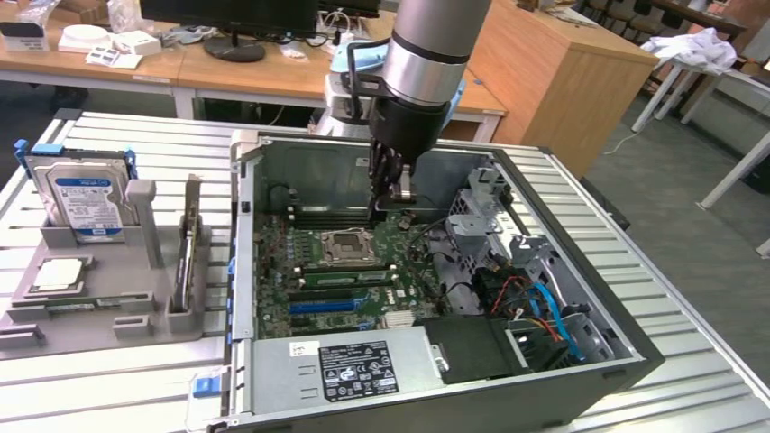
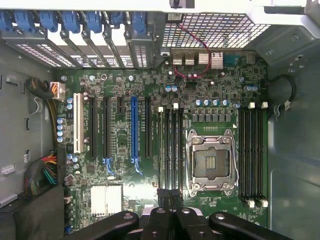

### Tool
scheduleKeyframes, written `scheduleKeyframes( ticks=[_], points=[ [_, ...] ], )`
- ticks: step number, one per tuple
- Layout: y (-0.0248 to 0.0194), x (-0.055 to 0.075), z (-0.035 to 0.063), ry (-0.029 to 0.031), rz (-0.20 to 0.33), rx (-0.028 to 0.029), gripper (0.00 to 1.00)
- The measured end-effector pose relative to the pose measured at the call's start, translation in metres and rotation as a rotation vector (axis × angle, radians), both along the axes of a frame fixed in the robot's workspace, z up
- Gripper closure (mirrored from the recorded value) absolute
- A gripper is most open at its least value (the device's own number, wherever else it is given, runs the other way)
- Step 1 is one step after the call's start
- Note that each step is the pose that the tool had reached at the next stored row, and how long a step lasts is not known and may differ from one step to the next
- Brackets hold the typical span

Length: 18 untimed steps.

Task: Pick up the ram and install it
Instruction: 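Press down the ram until it locks into place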

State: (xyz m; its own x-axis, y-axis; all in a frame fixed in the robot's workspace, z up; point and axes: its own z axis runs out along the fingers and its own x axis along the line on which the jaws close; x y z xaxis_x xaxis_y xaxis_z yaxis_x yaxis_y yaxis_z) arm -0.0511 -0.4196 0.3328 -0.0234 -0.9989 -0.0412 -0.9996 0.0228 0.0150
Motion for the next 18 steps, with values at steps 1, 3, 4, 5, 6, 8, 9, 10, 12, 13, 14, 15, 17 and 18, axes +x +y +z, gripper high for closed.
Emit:
scheduleKeyframes(
  ticks=[1, 3, 4, 5, 6, 8, 9, 10, 12, 13, 14, 15, 17, 18],
  points=[
    [0.0000, 0.0000, 0.0000, 0.0000, 0.000, 0.0000, 0.89],
    [0.0000, 0.0000, 0.0000, 0.0000, 0.000, 0.0000, 0.89],
    [0.0000, 0.0000, 0.0000, 0.0000, 0.000, 0.0000, 0.89],
    [0.0000, 0.0000, 0.0000, 0.0000, -0.001, 0.0000, 0.89],
    [0.0000, 0.0000, 0.0000, 0.0000, -0.002, 0.0000, 0.89],
    [0.0000, 0.0001, 0.0000, 0.0000, -0.014, 0.0001, 0.89],
    [0.0000, 0.0001, 0.0000, 0.0000, -0.017, 0.0000, 0.89],
    [0.0000, 0.0001, -0.0001, 0.0000, -0.026, 0.0000, 0.89],
    [0.0000, 0.0000, 0.0000, 0.0000, -0.058, 0.0000, 0.89],
    [0.0000, 0.0000, 0.0000, 0.0000, -0.076, -0.0001, 0.89],
    [0.0000, 0.0000, -0.0001, 0.0000, -0.094, 0.0000, 0.89],
    [0.0000, 0.0000, -0.0001, 0.0000, -0.112, 0.0000, 0.89],
    [0.0000, 0.0000, -0.0001, 0.0000, -0.148, -0.0001, 0.89],
    [0.0000, 0.0000, -0.0001, 0.0000, -0.168, -0.0001, 0.89]
  ],
)
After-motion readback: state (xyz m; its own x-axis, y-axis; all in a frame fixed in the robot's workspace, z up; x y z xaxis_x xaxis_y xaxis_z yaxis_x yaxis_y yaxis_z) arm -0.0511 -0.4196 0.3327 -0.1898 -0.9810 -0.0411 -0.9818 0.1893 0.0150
